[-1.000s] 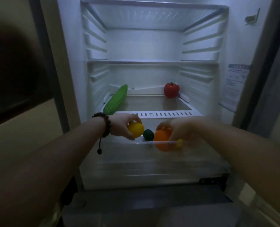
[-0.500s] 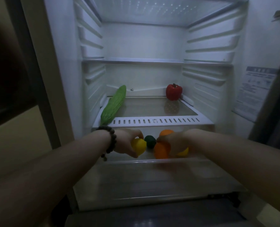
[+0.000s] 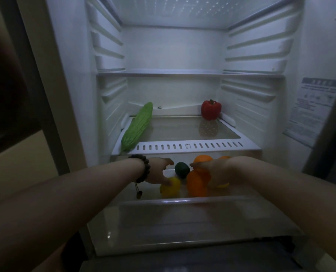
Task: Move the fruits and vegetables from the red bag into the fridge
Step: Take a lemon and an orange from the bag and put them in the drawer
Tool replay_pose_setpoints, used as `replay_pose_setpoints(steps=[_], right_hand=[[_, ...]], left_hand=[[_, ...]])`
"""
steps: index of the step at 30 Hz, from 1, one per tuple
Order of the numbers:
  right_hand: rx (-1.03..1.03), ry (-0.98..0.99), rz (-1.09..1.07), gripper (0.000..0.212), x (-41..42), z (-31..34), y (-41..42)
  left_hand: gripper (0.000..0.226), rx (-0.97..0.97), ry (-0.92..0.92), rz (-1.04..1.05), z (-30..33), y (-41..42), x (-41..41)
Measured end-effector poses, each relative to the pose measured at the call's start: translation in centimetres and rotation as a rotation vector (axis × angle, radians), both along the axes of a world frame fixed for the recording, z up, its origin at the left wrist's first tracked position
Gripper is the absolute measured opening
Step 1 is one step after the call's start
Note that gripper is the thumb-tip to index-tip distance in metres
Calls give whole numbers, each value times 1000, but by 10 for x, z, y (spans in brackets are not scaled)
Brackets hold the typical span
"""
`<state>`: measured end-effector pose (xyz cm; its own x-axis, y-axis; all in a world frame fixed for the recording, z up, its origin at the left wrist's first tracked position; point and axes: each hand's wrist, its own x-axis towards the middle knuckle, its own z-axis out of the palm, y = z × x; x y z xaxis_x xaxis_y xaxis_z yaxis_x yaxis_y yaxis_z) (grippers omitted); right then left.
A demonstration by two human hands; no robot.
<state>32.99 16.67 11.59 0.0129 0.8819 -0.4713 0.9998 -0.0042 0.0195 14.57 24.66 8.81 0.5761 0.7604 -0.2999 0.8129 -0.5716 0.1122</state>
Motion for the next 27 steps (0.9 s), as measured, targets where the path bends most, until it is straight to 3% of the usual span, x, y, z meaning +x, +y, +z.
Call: replay_pose_setpoints(steps=[9, 16, 20, 27], right_hand=[[172, 123, 1, 69, -11, 15, -37], [503, 239, -59, 51, -25, 24, -79], [685, 206, -117, 49, -30, 20, -116], [1019, 204, -261, 42, -23, -1, -205]], left_hand=[[68, -48, -80, -13, 35, -36, -13], [67, 184, -275, -84, 62, -89, -12], [71, 345, -356, -154, 58, -121, -13], [63, 358, -562, -287, 37, -178, 17]])
